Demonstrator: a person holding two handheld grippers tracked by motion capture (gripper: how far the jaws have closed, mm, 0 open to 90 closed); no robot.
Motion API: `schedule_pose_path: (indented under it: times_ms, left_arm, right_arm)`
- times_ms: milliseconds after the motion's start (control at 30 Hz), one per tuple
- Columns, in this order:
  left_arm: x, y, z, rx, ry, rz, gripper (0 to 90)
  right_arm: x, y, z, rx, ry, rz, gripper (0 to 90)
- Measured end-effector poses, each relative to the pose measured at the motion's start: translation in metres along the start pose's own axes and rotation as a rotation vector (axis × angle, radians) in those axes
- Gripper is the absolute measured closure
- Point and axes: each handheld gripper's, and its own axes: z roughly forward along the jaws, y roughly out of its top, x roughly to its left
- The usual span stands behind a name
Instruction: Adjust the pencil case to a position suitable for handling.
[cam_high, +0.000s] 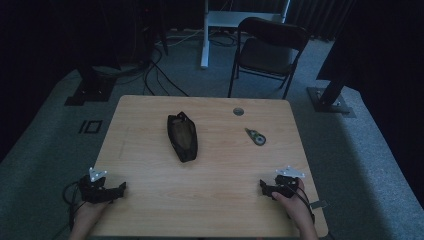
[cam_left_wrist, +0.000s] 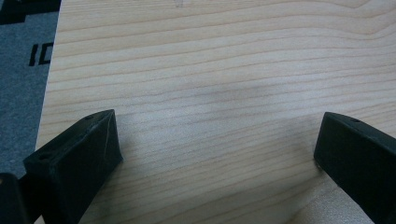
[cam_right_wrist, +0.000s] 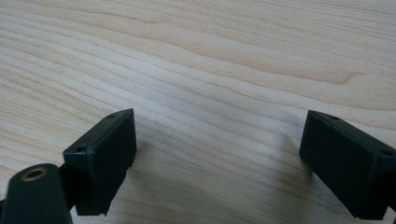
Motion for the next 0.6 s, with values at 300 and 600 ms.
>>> schedule_pose_path:
  times_ms: [300, 600]
  left_arm:
    - [0.0, 0.0, 0.0, 0.0, 0.0, 0.0, 0.6]
    - [0.0, 0.0, 0.0, 0.0, 0.0, 0.0, 0.6]
  right_arm:
    - [0.014, 0.004, 0.002, 0.003, 0.032, -0.016, 12.6]
    - [0.031, 0.014, 0.005, -0.007, 0.053, -0.033, 13.0]
